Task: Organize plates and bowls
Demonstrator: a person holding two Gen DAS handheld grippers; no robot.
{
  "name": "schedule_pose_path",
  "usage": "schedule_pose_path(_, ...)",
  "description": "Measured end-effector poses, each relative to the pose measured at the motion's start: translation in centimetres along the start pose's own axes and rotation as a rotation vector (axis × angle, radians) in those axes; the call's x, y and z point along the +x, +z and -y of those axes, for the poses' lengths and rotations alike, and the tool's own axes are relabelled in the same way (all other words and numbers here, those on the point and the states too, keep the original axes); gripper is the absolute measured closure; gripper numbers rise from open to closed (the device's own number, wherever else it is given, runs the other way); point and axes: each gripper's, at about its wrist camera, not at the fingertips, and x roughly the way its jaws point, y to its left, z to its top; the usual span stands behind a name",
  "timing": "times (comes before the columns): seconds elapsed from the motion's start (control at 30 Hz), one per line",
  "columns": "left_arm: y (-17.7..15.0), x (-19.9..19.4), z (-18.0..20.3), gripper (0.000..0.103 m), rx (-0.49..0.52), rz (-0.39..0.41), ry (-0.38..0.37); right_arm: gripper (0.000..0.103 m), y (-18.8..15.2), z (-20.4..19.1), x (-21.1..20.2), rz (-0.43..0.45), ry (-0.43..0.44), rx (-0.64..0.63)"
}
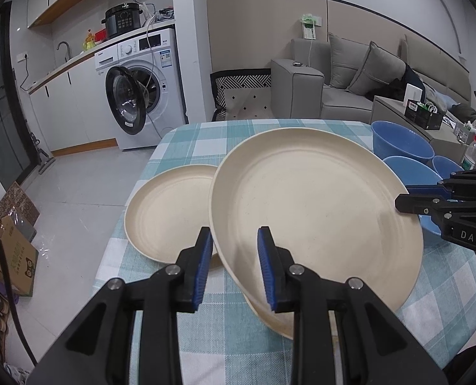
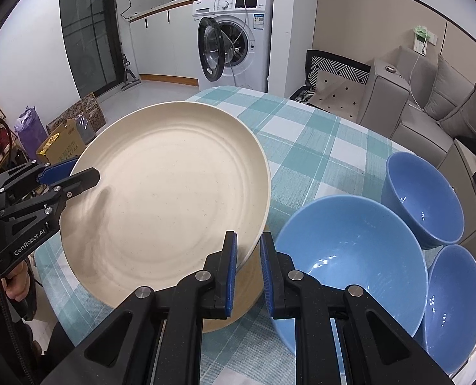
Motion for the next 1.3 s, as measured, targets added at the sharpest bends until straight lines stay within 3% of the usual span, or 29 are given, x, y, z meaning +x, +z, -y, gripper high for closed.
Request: schedule_pose_path(1.3, -2.0, 3.7, -0.9, 0.077, -0.002, -0.083, -0.017, 0.087, -3.4, -2.5, 2.6, -0.042, -0.077, 0.014)
